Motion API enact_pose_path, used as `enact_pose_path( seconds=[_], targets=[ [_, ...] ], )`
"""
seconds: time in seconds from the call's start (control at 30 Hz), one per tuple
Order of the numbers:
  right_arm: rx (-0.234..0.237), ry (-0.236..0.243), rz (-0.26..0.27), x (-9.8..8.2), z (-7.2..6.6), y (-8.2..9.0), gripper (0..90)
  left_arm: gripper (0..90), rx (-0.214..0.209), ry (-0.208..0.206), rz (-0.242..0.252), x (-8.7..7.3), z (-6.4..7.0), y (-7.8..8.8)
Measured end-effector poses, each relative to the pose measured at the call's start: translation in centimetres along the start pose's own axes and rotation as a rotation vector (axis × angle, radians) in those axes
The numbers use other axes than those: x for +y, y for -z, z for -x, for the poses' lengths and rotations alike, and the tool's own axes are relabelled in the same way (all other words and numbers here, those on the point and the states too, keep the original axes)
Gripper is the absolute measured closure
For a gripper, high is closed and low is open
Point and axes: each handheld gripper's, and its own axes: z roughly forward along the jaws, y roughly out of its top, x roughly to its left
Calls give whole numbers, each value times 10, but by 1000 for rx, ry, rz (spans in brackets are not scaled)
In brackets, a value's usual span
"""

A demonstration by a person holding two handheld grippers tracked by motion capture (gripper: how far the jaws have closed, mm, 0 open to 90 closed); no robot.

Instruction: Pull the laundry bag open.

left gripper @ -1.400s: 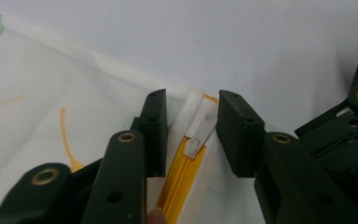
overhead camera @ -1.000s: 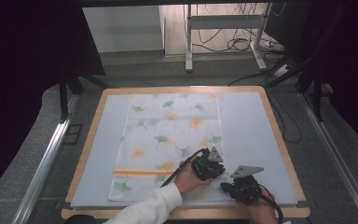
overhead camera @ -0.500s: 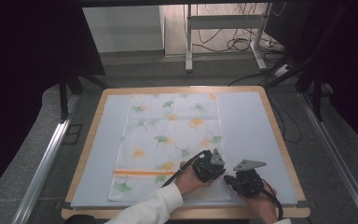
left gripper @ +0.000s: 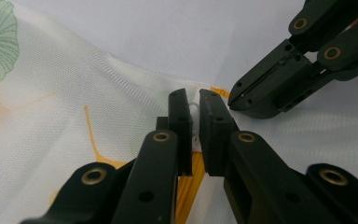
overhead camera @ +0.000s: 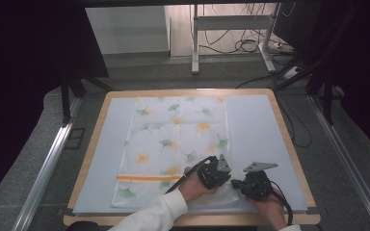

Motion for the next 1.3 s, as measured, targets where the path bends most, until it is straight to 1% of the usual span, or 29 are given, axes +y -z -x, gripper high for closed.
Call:
enact_pose_path(
  seconds=[0.1,0.2,0.23,0.33,0.47,0.67,0.97,1.3],
  targets=[
    [-3,1,3,0,0,0,895,847,4,-5,-3,0,0,1],
    [-5,3,1,0,-1,0,896,847,9,-20,-12,0,1,2],
    [-5,3,1,0,-1,0,896,847,8,-11,-11,-1,0,2],
    [-4,3,2,0,-1,0,896,847,0,-5,-12,-1,-1,3],
    [-3,3,2,0,-1,0,896,847,1,-3,-16,-2,-2,4],
    [-2,4,0,0,-1,0,895,847,-1,13,-16,-6,-5,7],
    [-7,8,-1,0,-1,0,895,848,4,8,-17,-10,-6,11],
    [-6,19,-3,0,-1,0,895,848,17,18,-27,-17,-11,17]
  ],
)
